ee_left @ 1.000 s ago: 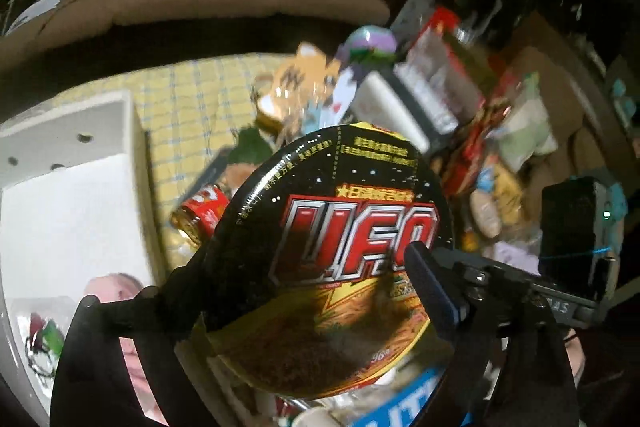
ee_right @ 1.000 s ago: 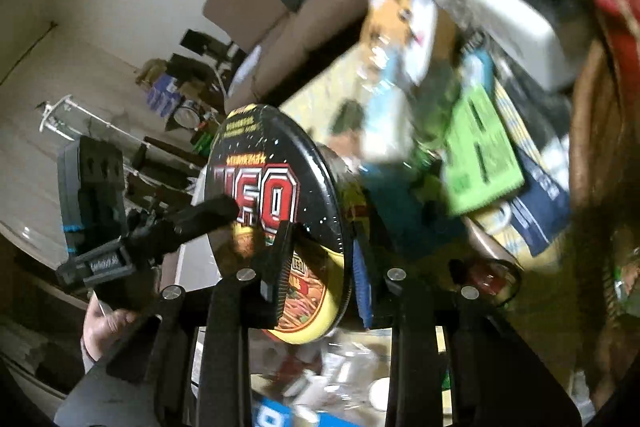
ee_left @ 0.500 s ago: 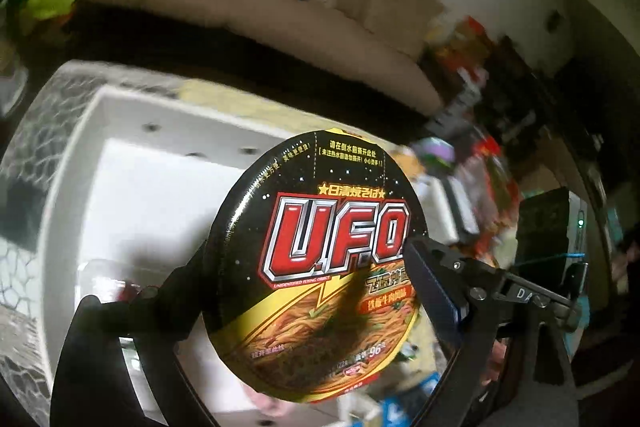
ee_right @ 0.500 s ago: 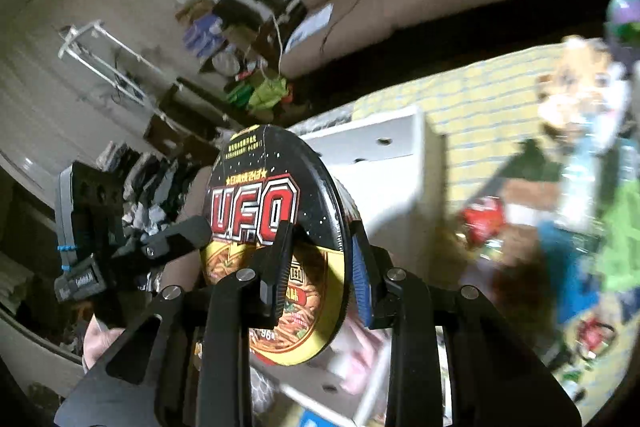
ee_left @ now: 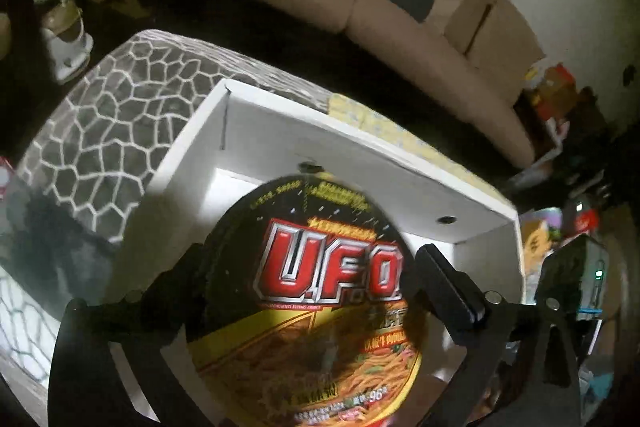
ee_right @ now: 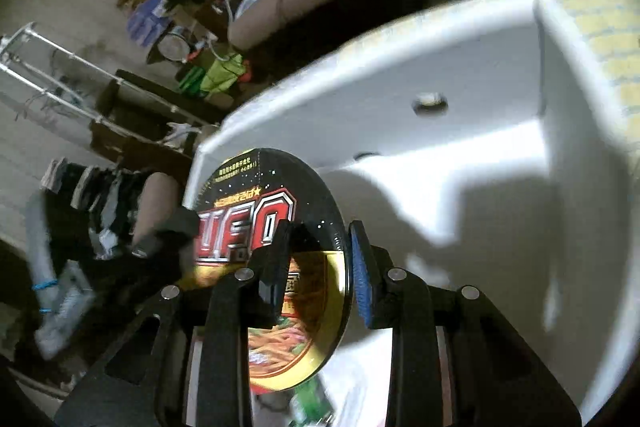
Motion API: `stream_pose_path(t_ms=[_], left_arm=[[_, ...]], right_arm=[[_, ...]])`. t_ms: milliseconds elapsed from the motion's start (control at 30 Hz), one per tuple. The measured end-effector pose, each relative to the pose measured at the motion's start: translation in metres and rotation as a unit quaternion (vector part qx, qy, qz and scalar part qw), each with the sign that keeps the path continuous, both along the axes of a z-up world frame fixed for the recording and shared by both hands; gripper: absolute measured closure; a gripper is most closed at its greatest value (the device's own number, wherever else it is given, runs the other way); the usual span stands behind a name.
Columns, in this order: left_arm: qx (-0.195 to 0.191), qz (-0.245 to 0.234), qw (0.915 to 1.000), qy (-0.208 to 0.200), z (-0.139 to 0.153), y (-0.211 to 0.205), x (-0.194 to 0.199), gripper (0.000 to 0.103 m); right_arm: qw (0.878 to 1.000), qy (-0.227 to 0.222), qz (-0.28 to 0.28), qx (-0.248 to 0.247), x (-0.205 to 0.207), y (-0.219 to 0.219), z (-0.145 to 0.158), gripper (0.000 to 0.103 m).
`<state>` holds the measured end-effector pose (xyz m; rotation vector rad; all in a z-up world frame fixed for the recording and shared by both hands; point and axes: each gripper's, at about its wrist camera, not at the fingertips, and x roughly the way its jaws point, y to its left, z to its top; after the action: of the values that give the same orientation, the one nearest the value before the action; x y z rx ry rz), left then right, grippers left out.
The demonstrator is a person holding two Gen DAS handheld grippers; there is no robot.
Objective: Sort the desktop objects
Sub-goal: 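Carry the noodle cup into the white box and release it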
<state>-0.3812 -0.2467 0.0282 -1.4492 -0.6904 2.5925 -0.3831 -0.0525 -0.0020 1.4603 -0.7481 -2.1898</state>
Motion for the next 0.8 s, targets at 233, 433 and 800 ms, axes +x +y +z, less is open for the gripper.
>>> stream_pose_path(t_ms=[233,433,800], left_arm=[[-0.021,-0.016,0.9992,0.030,0.025,-0.005,0.034,0.000],[0.005,-0.058,0.9980,0.022,0.041,0.005,0.066,0.000],[0.018,-0.067,0.9973,0.026,0.057,-0.001,0.121,0.000]], right_arm=[[1.000,0.000,-0.001,-0.001,0.007,0.006,-0.024,0.074],[1.000,-0.020,0.002,-0.002,0.025,0.015,-0.024,0.074],[0.998,-0.056,0.022,-0.022,0.024,-0.008,-0.031,0.074]])
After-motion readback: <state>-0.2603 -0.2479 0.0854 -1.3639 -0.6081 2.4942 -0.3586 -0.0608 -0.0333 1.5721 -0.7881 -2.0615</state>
